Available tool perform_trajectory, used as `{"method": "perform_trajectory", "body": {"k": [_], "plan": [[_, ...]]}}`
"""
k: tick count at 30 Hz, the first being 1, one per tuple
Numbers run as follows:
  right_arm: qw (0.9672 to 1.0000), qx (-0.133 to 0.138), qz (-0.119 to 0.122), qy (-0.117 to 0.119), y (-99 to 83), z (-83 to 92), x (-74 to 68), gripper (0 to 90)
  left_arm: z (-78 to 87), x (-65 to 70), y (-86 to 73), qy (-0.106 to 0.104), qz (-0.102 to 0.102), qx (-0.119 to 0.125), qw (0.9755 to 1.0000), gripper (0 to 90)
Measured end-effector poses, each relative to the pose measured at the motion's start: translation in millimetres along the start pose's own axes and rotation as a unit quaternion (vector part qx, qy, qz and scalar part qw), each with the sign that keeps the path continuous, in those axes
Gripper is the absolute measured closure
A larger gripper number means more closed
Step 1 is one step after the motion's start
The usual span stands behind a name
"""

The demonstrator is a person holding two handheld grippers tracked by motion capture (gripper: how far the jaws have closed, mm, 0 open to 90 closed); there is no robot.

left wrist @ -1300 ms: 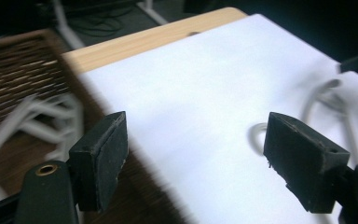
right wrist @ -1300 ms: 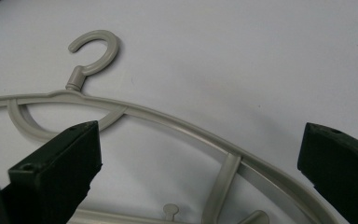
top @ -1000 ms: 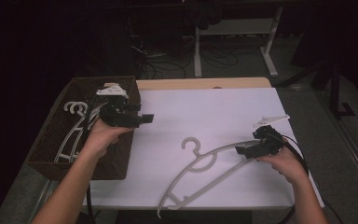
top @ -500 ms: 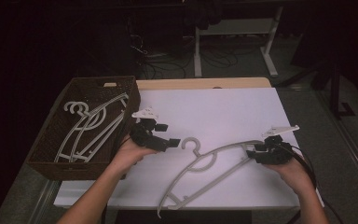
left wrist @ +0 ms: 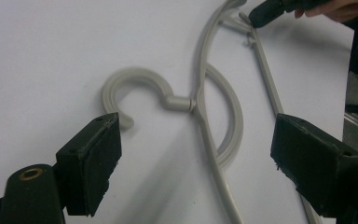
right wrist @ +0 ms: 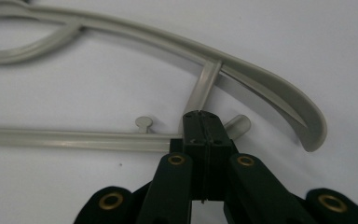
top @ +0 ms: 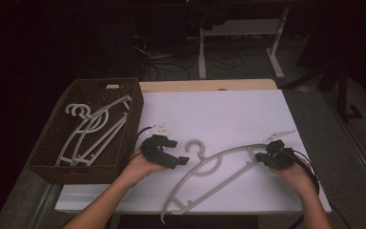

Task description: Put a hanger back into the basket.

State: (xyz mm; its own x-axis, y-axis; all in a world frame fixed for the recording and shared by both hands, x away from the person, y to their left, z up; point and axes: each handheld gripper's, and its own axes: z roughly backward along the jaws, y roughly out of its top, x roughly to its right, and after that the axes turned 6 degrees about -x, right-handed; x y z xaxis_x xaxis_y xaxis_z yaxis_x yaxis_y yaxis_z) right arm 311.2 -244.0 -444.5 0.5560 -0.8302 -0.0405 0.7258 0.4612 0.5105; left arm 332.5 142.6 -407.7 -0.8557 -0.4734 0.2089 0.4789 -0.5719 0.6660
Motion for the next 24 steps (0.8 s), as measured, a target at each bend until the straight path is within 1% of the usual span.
{"method": "perform_trajectory", "body": {"k": [2,7,10,12,13,17,18,20,22,24], "plan": [[1.0000,-0.008,0.004,-0.005,-0.3,-2.5,-1.7,88.9,-4.4,1.1,-1.6,0.001,-0.005,-0.009,0.9999,16.3],[1.0000,-0.007,0.003,-0.004,-0.3,-2.8,-1.8,88.9,-16.8,6.8,-5.9,-0.010,-0.015,-0.032,0.9993,17.2],[0.9999,-0.011,0.002,-0.003,-0.7,-3.8,-1.7,88.9,-26.8,11.1,-8.6,-0.018,-0.022,-0.050,0.9983,19.8],[0.9999,-0.010,-0.002,0.001,-1.2,-3.8,-0.8,88.9,-33.5,13.1,-10.6,-0.025,-0.029,-0.064,0.9972,21.3],[0.9999,-0.010,-0.001,0.001,-1.2,-3.9,-0.8,89.0,-36.3,14.3,-11.5,-0.030,-0.032,-0.069,0.9966,23.7],[0.9999,-0.011,-0.002,0.001,-1.2,-4.2,-0.9,89.0,-46.1,18.9,-13.6,-0.036,-0.045,-0.095,0.9938,32.1],[0.9999,-0.011,-0.002,0.002,-1.5,-4.4,-0.5,89.0,-47.3,19.3,-13.8,-0.035,-0.045,-0.099,0.9934,34.1],[0.9999,-0.011,-0.001,0.002,-1.6,-4.4,-0.6,89.0,-49.9,19.7,-14.1,-0.038,-0.044,-0.104,0.9928,40.8],[0.9999,-0.011,-0.001,0.002,-1.6,-4.7,-0.5,89.0,-52.0,20.9,-14.7,-0.041,-0.048,-0.113,0.9916,45.7],[0.9999,-0.012,0.000,0.003,-1.7,-4.7,-0.3,89.0,-52.7,22.8,-14.7,-0.032,-0.056,-0.115,0.9913,49.1]]}}
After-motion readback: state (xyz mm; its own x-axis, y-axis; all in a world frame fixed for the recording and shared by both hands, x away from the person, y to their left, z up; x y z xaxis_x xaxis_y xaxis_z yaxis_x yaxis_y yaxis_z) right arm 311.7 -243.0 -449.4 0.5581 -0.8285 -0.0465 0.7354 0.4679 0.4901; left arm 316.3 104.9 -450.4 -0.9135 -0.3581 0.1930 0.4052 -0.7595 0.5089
